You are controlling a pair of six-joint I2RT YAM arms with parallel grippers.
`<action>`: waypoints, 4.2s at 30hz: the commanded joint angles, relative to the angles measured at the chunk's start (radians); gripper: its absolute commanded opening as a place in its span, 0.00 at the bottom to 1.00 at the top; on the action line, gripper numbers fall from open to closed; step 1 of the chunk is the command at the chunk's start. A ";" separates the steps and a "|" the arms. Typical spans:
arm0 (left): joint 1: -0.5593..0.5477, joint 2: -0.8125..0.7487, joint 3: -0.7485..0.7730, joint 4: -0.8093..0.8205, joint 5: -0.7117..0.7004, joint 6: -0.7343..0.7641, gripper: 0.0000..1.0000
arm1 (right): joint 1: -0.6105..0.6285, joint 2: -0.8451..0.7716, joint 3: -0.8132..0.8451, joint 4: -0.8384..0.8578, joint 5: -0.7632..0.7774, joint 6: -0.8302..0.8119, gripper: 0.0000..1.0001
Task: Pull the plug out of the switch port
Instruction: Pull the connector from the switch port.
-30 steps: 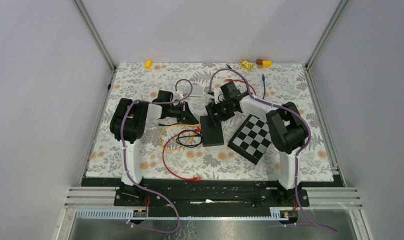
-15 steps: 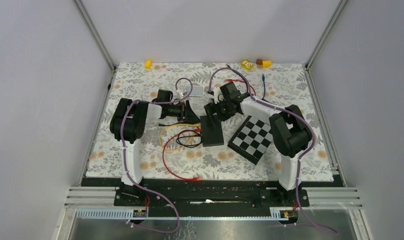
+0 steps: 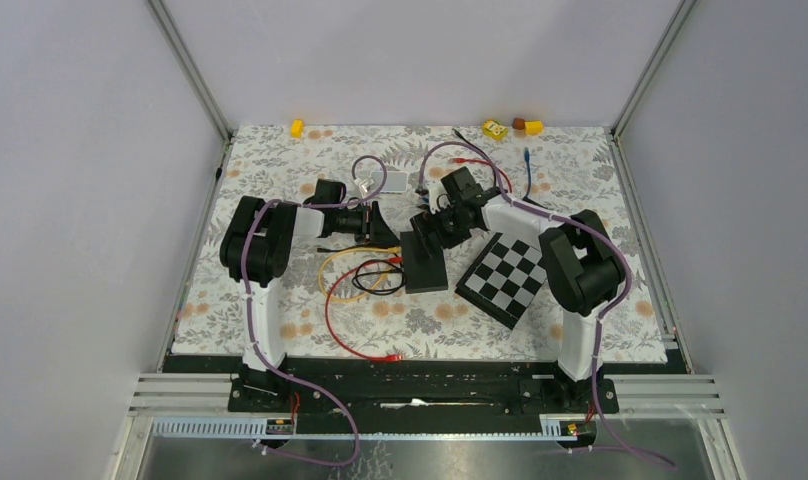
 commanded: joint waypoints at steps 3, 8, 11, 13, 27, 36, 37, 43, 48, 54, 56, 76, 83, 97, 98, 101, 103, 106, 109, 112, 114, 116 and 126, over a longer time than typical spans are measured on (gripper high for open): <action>-0.027 0.049 -0.019 -0.116 -0.105 0.088 0.43 | -0.003 0.035 0.053 -0.005 -0.096 -0.019 0.94; -0.035 0.068 -0.004 -0.116 -0.093 0.076 0.33 | -0.017 0.069 0.090 -0.005 -0.159 -0.020 0.92; -0.044 0.073 0.007 -0.116 -0.087 0.069 0.28 | -0.021 0.080 0.118 -0.005 -0.182 -0.033 0.91; -0.049 0.072 0.014 -0.116 -0.085 0.063 0.26 | -0.026 0.087 0.138 -0.007 -0.198 -0.038 0.91; -0.070 0.110 0.058 -0.004 -0.085 -0.072 0.26 | -0.068 0.213 0.341 -0.122 -0.382 -0.117 0.84; -0.070 0.123 0.048 0.097 -0.105 -0.169 0.25 | -0.070 0.258 0.409 -0.157 -0.465 -0.123 0.80; -0.070 0.125 0.053 0.105 -0.108 -0.177 0.25 | -0.070 0.264 0.419 -0.160 -0.469 -0.126 0.80; -0.068 0.141 0.105 0.116 -0.128 -0.208 0.25 | -0.070 0.299 0.499 -0.196 -0.458 -0.139 0.79; -0.060 0.147 0.132 0.128 -0.139 -0.224 0.27 | -0.073 0.299 0.521 -0.202 -0.399 -0.144 0.82; -0.034 0.115 0.111 0.106 -0.143 -0.197 0.39 | -0.077 0.235 0.456 -0.188 -0.209 -0.150 0.91; -0.032 0.103 0.103 0.070 -0.145 -0.152 0.44 | -0.078 0.198 0.409 -0.174 -0.171 -0.158 0.93; -0.052 0.140 0.027 0.034 -0.094 -0.044 0.39 | -0.077 0.136 0.176 -0.109 -0.175 -0.133 0.94; -0.060 0.184 0.031 0.054 -0.052 -0.068 0.38 | -0.078 0.140 0.164 -0.101 -0.192 -0.130 0.94; -0.072 0.200 0.030 0.065 -0.033 -0.068 0.25 | -0.077 0.154 0.167 -0.102 -0.208 -0.128 0.93; -0.073 0.201 0.029 0.069 -0.031 -0.071 0.24 | -0.078 0.154 0.167 -0.102 -0.206 -0.129 0.93; -0.073 0.205 0.030 0.070 -0.025 -0.073 0.21 | -0.078 0.154 0.166 -0.102 -0.205 -0.131 0.93; -0.072 0.208 0.030 0.074 -0.014 -0.073 0.21 | -0.077 0.156 0.166 -0.102 -0.205 -0.133 0.93; -0.071 0.210 0.028 0.077 -0.004 -0.060 0.21 | -0.078 0.157 0.167 -0.102 -0.205 -0.133 0.93; -0.067 0.208 0.018 0.092 0.007 -0.044 0.19 | -0.077 0.156 0.168 -0.102 -0.206 -0.133 0.93; -0.064 0.206 0.009 0.113 0.012 -0.042 0.19 | -0.077 0.156 0.168 -0.102 -0.206 -0.133 0.93; -0.063 0.208 0.009 0.117 0.019 -0.046 0.20 | -0.078 0.157 0.169 -0.102 -0.208 -0.133 0.93; -0.062 0.209 0.004 0.128 0.029 -0.046 0.22 | -0.078 0.160 0.168 -0.102 -0.208 -0.134 0.93; -0.059 0.227 0.012 0.137 0.030 -0.082 0.18 | -0.078 0.165 0.172 -0.101 -0.206 -0.134 0.93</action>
